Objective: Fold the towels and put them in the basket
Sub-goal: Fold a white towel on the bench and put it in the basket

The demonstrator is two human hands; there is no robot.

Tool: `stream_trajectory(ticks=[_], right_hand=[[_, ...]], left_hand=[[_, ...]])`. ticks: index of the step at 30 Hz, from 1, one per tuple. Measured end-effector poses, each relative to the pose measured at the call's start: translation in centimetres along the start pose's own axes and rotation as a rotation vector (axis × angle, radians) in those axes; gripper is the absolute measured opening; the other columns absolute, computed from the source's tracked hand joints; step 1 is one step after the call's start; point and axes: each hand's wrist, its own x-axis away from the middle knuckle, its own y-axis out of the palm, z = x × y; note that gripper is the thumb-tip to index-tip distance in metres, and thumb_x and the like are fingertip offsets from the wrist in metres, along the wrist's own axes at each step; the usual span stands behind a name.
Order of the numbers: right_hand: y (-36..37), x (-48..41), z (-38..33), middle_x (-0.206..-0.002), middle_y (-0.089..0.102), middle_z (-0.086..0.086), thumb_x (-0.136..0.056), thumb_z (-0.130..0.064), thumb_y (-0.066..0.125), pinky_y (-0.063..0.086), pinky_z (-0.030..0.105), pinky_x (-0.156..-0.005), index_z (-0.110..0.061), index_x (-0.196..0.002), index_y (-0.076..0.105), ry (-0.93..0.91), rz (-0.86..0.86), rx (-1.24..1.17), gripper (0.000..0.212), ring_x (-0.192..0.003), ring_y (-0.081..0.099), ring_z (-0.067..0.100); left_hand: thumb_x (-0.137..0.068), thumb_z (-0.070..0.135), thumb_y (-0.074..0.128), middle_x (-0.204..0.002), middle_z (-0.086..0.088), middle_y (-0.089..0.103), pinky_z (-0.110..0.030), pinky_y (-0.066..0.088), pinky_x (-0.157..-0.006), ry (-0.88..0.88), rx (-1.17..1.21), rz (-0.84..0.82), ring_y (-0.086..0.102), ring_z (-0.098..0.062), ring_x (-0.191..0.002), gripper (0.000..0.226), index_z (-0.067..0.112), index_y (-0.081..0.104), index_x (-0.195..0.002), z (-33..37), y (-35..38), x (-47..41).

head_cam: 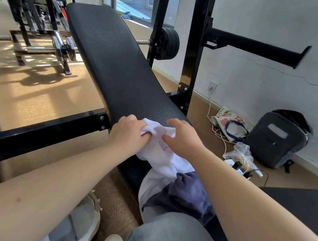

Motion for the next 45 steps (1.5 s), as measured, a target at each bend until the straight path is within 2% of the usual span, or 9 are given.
stream_trajectory(ticks=[3,8,14,19,25,31,37,42,45], right_hand=[[0.2,-1.2,-0.4,-0.14,0.05,0.0,-0.088,-0.053,0.067,0.041,0.05,-0.106,-0.037,-0.143,0.048,0.031,-0.042,0.041,0.06,-0.13,0.046,0.026],[-0.3,-3.1,-1.4,-0.105,0.065,-0.008,-0.094,-0.037,0.054,0.045,0.043,-0.093,-0.039,-0.097,0.065,0.052,0.017,0.073,0.011,-0.104,0.058,0.022],[-1.0,-3.8,-2.2,-0.097,0.068,-0.019,-0.087,-0.069,0.057,0.053,0.036,-0.087,-0.035,-0.097,0.068,-0.011,-0.048,-0.234,0.037,-0.096,0.063,0.006],[-0.9,-3.9,-2.6,-0.097,0.069,-0.017,-0.066,-0.086,0.058,0.047,0.044,-0.096,-0.034,-0.096,0.067,-0.014,-0.12,-0.154,0.061,-0.096,0.062,0.009],[-0.7,-4.8,-2.8,-0.095,0.07,-0.01,-0.088,-0.035,0.059,0.054,0.042,-0.089,-0.029,-0.094,0.069,0.009,-0.018,-0.088,0.013,-0.093,0.064,0.017],[-1.4,-4.8,-4.2,-0.095,0.063,-0.004,-0.098,-0.03,0.052,0.055,0.031,-0.056,-0.023,-0.102,0.058,0.121,0.17,-0.426,0.01,-0.077,0.064,0.017],[-0.9,-3.4,-6.0,-0.12,0.061,-0.013,-0.077,-0.066,0.073,0.056,0.03,-0.085,-0.028,-0.13,0.054,-0.143,0.014,-0.448,0.068,-0.107,0.06,0.005],[0.1,-4.1,-5.7,-0.072,0.055,-0.005,-0.086,-0.031,0.062,0.036,0.031,-0.056,-0.017,-0.08,0.051,-0.063,0.053,-0.227,0.019,-0.07,0.051,0.019],[-0.3,-4.1,-5.2,-0.069,0.059,-0.005,-0.085,-0.014,0.05,0.037,0.027,-0.055,-0.018,-0.078,0.059,-0.047,0.088,-0.208,0.012,-0.068,0.054,0.019]], left_hand=[[-0.094,0.038,0.06,-0.087,-0.008,0.051,-0.038,0.046,-0.073,-0.066,0.185,0.034,0.056,-0.034,-0.09,0.029,0.016,0.056,-0.076,0.3,-0.4,-0.9],[-0.099,0.049,0.051,-0.103,-0.007,0.067,-0.033,0.044,-0.078,-0.171,0.316,0.009,0.062,-0.027,-0.1,0.044,0.008,0.063,-0.11,0.5,-1.3,-3.2],[-0.092,0.052,0.058,-0.088,0.012,0.06,-0.023,0.037,-0.056,-0.219,0.439,0.062,0.057,-0.007,-0.078,0.028,0.025,0.056,-0.101,-0.5,-2.0,-4.8],[-0.097,0.057,0.052,-0.093,0.005,0.06,-0.029,0.042,-0.076,-0.186,0.409,0.1,0.056,-0.018,-0.088,0.049,0.014,0.066,-0.117,-1.0,-2.9,-5.6],[-0.093,0.042,0.065,-0.095,0.019,0.059,-0.024,0.045,-0.07,-0.167,0.53,0.075,0.057,-0.003,-0.088,0.021,0.031,0.056,-0.109,-2.0,-4.1,-6.6],[-0.091,0.035,0.065,-0.095,0.016,0.065,-0.026,0.049,-0.072,-0.148,0.587,0.112,0.061,-0.005,-0.091,0.012,0.032,0.062,-0.103,-2.6,-5.3,-6.4],[-0.097,0.049,0.057,-0.095,0.005,0.07,-0.034,0.054,-0.081,-0.206,0.636,0.132,0.065,-0.016,-0.093,0.033,0.019,0.07,-0.102,-1.5,-5.7,-5.9],[-0.095,0.027,0.057,-0.099,0.015,0.069,-0.024,0.049,-0.073,-0.1,0.645,0.043,0.062,-0.004,-0.096,0.015,0.032,0.07,-0.103,-1.7,-5.9,-5.8],[-0.094,0.025,0.057,-0.097,0.018,0.068,-0.023,0.05,-0.072,-0.065,0.557,0.049,0.061,-0.001,-0.093,0.017,0.035,0.07,-0.101,-2.7,-6.0,-5.9]])
